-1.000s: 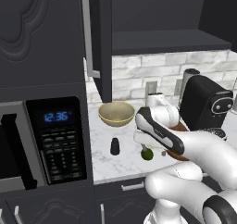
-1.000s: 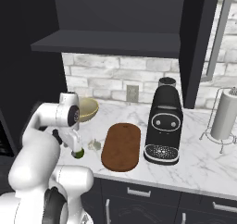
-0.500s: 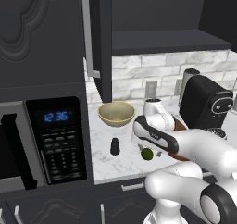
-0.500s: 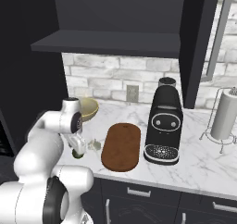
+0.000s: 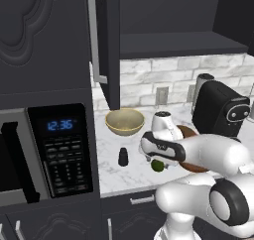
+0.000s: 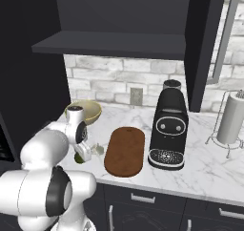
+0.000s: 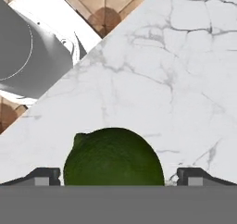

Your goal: Open the cabinet. Place the bowl and condiment on the counter. Then place the lime and garlic on the cutting board.

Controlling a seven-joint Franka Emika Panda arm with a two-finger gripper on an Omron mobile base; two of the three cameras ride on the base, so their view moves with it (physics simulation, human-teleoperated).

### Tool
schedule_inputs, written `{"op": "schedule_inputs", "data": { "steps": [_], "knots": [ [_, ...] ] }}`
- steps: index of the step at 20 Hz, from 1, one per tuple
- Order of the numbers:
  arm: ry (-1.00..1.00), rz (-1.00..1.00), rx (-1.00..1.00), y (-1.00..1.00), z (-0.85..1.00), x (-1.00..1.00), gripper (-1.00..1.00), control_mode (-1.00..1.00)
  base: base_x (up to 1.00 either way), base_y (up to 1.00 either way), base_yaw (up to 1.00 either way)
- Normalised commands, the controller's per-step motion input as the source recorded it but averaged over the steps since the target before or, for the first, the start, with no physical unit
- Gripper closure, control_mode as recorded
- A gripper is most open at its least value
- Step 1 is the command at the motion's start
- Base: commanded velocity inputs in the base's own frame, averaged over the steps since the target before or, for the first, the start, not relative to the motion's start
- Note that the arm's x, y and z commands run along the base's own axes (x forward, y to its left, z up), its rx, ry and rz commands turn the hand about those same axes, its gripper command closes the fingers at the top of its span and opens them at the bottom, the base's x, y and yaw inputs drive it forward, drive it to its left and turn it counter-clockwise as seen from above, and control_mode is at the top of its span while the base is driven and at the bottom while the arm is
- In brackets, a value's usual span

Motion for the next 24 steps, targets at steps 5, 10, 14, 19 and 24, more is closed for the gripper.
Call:
{"op": "schedule_inputs", "data": {
  "steps": [5, 10, 14, 19, 24],
  "knots": [
    [-0.07, 0.00, 0.00, -0.02, -0.05, 0.00, 1.00, -1.00, 0.00, 0.00, 0.00],
    [-0.01, 0.00, 0.07, -0.25, 0.16, -0.09, 1.00, -1.00, 0.00, 0.00, 0.00],
    [-0.04, 0.00, 0.09, -0.56, 0.74, -0.20, 1.00, -1.00, 0.00, 0.00, 0.00],
    [-0.01, 0.00, 0.01, -0.81, 0.69, -0.06, 1.00, -1.00, 0.00, 0.00, 0.00],
    [0.00, 0.00, -0.02, -0.93, 0.31, 0.00, 1.00, -1.00, 0.00, 0.00, 0.00]
  ]
}}
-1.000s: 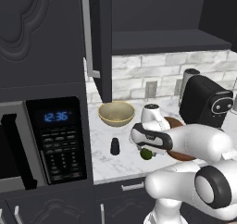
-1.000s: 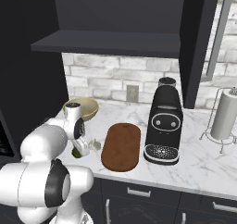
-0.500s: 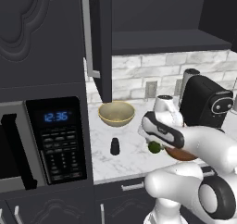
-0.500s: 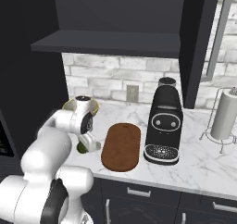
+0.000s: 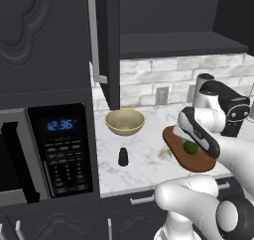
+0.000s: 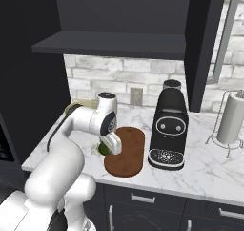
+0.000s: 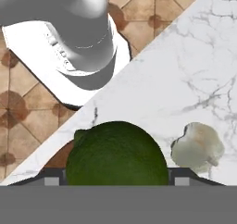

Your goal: Open the cabinet. Place the bowl and condiment on the counter. Then place the lime and garlic on the cutting board.

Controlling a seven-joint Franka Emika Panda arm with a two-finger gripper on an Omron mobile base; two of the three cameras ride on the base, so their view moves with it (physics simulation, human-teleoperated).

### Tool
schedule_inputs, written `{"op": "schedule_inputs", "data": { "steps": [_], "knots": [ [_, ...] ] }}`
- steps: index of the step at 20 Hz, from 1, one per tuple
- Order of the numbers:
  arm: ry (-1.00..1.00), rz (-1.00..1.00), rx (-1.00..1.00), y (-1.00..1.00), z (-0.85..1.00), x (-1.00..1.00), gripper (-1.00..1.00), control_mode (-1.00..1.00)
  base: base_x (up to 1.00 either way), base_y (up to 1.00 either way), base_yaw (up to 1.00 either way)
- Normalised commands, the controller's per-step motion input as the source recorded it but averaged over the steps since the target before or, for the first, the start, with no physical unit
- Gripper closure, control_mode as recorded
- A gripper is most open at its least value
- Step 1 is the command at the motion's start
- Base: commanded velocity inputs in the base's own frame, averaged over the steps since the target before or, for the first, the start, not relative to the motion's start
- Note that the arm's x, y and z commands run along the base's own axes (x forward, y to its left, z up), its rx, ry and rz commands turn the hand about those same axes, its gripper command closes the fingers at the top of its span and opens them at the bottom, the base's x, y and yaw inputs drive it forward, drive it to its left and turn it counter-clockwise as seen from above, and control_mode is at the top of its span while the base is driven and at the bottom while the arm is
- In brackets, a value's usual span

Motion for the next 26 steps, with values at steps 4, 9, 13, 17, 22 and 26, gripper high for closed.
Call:
{"op": "schedule_inputs", "data": {
  "steps": [4, 9, 13, 17, 22, 26],
  "knots": [
    [0.00, 0.00, -0.07, -0.81, 0.08, 0.15, 1.00, -1.00, 0.00, 0.00, 0.00],
    [0.00, 0.00, -0.08, -0.41, 0.00, 0.79, 1.00, -1.00, 0.00, 0.00, 0.00],
    [0.00, 0.00, -0.08, -0.01, -0.13, 0.89, 1.00, -1.00, 0.00, 0.00, 0.00],
    [-0.02, 0.00, -0.02, 0.00, -0.09, 0.59, 1.00, -1.00, 0.00, 0.00, 0.00],
    [-0.04, 0.00, 0.00, -0.03, -0.14, 0.38, -1.00, -1.00, 0.00, 0.00, 0.00],
    [-0.11, 0.00, 0.00, 0.00, -0.17, 0.17, -1.00, -1.00, 0.00, 0.00, 0.00]
  ]
}}
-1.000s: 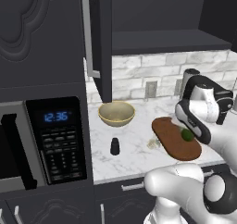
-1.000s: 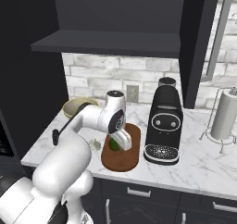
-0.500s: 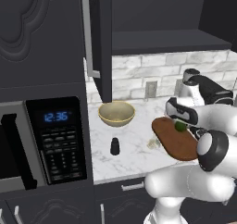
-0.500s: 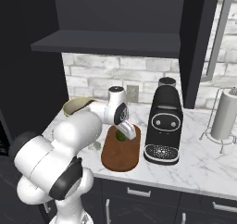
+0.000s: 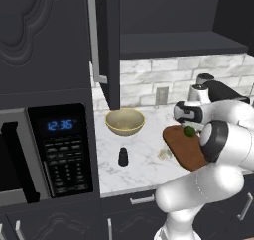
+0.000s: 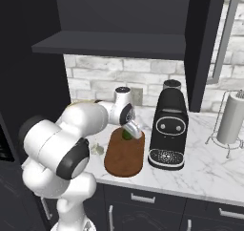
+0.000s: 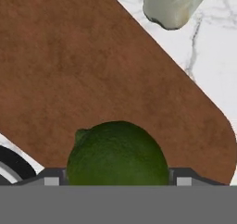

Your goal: Open the cabinet. Place the bowl and condiment on the counter. Then place the lime and garlic on the cutting board.

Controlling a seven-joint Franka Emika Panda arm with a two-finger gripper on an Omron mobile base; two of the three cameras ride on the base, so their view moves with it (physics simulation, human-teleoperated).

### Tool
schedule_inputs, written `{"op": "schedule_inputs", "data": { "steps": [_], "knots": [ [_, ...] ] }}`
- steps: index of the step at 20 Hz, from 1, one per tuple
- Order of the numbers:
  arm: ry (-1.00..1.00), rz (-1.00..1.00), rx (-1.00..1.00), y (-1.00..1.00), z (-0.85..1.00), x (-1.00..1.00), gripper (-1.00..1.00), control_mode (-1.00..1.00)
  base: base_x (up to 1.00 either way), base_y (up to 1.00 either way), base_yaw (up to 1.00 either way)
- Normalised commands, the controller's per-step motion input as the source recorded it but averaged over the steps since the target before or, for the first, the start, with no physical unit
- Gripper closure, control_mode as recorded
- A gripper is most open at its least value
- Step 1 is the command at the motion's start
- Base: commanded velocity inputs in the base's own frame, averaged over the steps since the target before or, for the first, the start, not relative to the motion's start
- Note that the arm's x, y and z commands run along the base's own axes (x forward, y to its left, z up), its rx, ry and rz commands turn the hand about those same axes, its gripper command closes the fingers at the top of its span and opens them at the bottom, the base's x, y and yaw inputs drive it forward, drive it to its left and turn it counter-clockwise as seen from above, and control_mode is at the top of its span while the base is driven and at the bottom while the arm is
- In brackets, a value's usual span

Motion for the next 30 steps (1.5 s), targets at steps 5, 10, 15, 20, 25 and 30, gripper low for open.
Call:
{"op": "schedule_inputs", "data": {
  "steps": [5, 10, 15, 20, 25, 30],
  "knots": [
    [-0.19, 0.00, 0.00, 0.00, -0.11, 0.02, -1.00, -1.00, 0.00, 0.00, 0.00],
    [-0.19, 0.01, 0.00, 0.15, 0.10, -0.24, -1.00, -1.00, 0.00, 0.00, 0.00],
    [-0.07, 0.04, -0.02, 0.90, 0.37, -0.64, -1.00, -1.00, 0.00, 0.00, 0.00],
    [0.04, 0.00, 0.01, 0.52, 0.03, -0.40, -1.00, -1.00, 0.00, 0.00, 0.00],
    [0.02, 0.00, 0.04, 0.14, -0.12, -0.30, -1.00, -1.00, 0.00, 0.00, 0.00],
    [0.00, 0.00, 0.01, 0.28, -0.28, 0.00, -1.00, -1.00, 0.00, 0.00, 0.00]
  ]
}}
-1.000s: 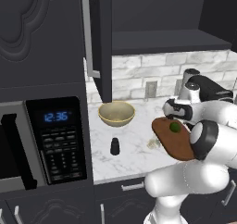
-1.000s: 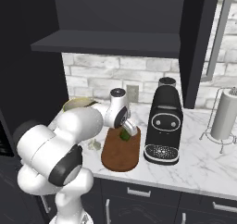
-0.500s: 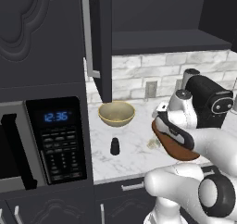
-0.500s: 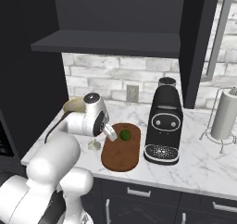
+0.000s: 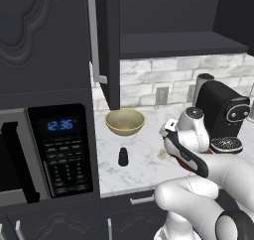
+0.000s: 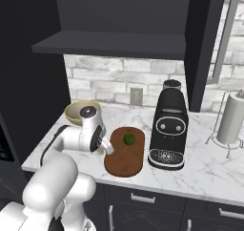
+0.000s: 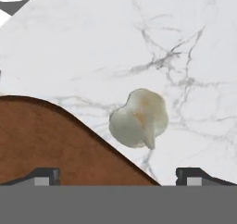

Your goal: Open the cabinet. Place the bowl and condiment on the counter. Then place the lime and garlic on the cutting board.

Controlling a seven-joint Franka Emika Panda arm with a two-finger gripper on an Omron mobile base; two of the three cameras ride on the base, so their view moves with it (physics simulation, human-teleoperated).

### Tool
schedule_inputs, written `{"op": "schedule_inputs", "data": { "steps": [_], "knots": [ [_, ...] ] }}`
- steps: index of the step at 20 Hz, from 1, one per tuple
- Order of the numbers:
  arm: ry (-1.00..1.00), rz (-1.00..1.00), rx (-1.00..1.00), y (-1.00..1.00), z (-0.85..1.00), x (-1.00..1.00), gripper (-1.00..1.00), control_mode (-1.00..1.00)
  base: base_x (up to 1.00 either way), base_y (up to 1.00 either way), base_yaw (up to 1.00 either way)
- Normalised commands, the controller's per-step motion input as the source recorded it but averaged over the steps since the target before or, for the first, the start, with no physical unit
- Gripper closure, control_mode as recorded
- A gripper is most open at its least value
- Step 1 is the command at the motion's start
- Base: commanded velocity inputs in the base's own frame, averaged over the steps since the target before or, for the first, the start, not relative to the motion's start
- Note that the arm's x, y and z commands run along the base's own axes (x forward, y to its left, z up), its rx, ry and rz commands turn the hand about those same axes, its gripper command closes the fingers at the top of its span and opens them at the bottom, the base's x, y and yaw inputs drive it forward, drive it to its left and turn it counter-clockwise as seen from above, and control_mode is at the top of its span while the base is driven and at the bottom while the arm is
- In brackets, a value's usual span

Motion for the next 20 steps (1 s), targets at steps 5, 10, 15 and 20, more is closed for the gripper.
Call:
{"op": "schedule_inputs", "data": {
  "steps": [5, 10, 15, 20],
  "knots": [
    [0.03, 0.00, 0.00, 0.34, -0.40, 0.01, -1.00, -1.00, 0.00, 0.00, 0.00],
    [0.08, 0.02, 0.00, 0.07, -0.39, 0.01, -1.00, -1.00, 0.00, 0.00, 0.00],
    [0.05, 0.02, 0.00, 0.16, -0.41, 0.00, -1.00, -1.00, 0.00, 0.00, 0.00],
    [0.02, 0.01, 0.00, 0.06, -0.50, 0.07, -1.00, -1.00, 0.00, 0.00, 0.00]
  ]
}}
